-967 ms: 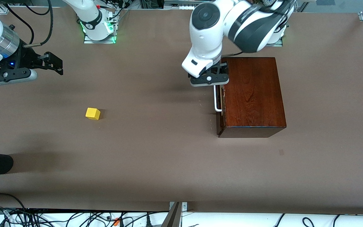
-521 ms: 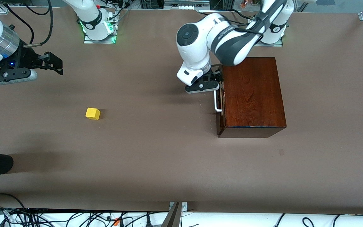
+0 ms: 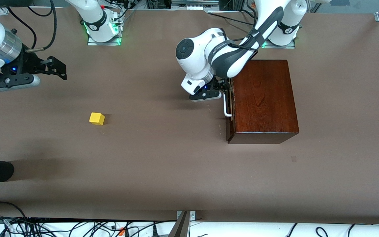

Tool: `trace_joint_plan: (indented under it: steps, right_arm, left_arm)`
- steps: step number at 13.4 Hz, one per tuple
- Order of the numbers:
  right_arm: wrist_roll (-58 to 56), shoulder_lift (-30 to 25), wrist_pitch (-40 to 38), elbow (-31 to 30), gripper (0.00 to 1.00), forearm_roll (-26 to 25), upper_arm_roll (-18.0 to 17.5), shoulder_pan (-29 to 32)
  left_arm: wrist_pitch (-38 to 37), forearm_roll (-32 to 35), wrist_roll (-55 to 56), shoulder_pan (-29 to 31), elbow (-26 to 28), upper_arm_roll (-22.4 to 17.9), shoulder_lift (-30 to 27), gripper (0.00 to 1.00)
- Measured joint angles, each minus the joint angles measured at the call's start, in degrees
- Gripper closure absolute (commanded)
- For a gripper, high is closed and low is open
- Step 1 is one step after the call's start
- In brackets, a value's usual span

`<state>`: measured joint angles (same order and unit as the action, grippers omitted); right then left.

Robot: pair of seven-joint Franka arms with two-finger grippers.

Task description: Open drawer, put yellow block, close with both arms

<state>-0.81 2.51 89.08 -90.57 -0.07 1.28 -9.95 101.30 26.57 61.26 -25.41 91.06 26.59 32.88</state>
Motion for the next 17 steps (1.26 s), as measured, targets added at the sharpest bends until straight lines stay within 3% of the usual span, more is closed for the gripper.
trace_joint_plan:
  steps: [13, 17]
  right_arm:
    - [-2.5, 10.1, 1.4, -0.2, 0.00, -0.8, 0.6, 0.3]
    - [-1.3, 11.6, 7.8, -4.4, 0.00, -0.8, 1.3, 0.4]
  left_arm:
    - [0.0, 2.6, 1.2, 0.0, 0.0, -0.5, 3.2, 0.00]
    - [0.3, 2.6, 1.6, 0.0, -0.2, -0.5, 3.5, 0.00]
